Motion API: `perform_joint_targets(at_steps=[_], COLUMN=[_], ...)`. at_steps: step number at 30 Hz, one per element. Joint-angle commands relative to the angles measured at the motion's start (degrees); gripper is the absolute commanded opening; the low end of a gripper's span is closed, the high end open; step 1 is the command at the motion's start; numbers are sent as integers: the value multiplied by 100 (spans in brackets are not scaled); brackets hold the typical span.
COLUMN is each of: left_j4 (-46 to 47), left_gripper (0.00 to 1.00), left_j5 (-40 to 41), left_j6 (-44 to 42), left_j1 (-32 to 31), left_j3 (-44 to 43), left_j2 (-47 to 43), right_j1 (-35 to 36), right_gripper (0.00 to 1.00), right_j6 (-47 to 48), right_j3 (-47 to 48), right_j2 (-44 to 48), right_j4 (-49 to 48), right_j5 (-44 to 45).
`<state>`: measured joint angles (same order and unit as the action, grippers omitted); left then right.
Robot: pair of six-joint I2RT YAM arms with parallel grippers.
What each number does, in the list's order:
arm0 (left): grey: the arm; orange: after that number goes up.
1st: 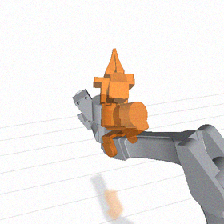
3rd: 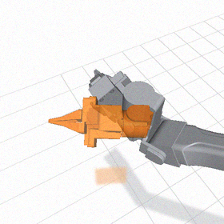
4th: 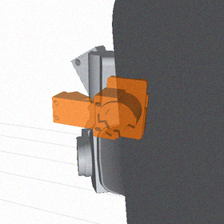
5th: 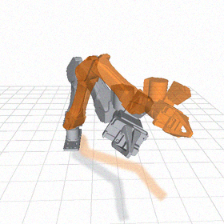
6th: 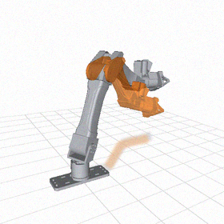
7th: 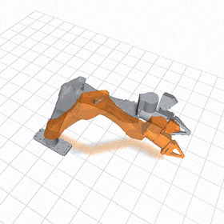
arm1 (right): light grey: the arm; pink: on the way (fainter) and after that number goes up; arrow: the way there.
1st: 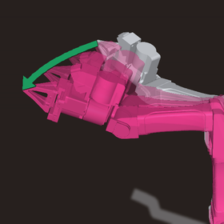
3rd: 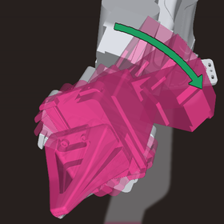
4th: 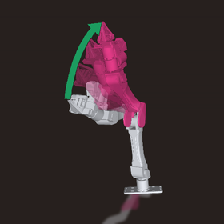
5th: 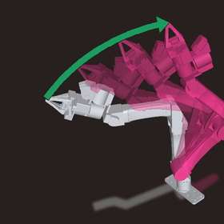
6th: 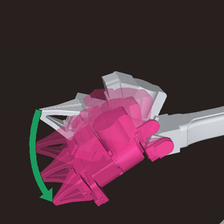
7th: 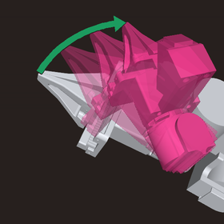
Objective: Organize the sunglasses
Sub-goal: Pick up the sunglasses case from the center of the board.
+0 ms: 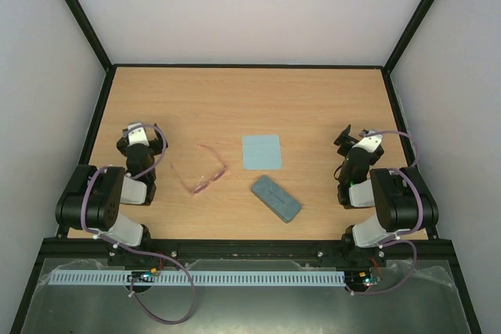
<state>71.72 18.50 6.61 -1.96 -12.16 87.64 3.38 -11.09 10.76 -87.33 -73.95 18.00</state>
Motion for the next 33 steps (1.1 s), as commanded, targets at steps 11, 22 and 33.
perform_joint_targets(at_steps=[11,22,33], left_j4=[298,196,-4111], left_gripper=[100,100,100], left_j5=[48,-34,12], left_j6=[-2,-88,398], left_j1=[-8,-44,-697], left_j3=[-5,65,-1820], left_j2=[12,-291,-2550], right_j1=[14,14,14], right_gripper=[99,99,99], right_j6=[60,71,-1000], right_j3=[85,75,992], right_j2=[-31,-26,2178], right_j4=[-143,-153,3321], right_j5=[69,22,294])
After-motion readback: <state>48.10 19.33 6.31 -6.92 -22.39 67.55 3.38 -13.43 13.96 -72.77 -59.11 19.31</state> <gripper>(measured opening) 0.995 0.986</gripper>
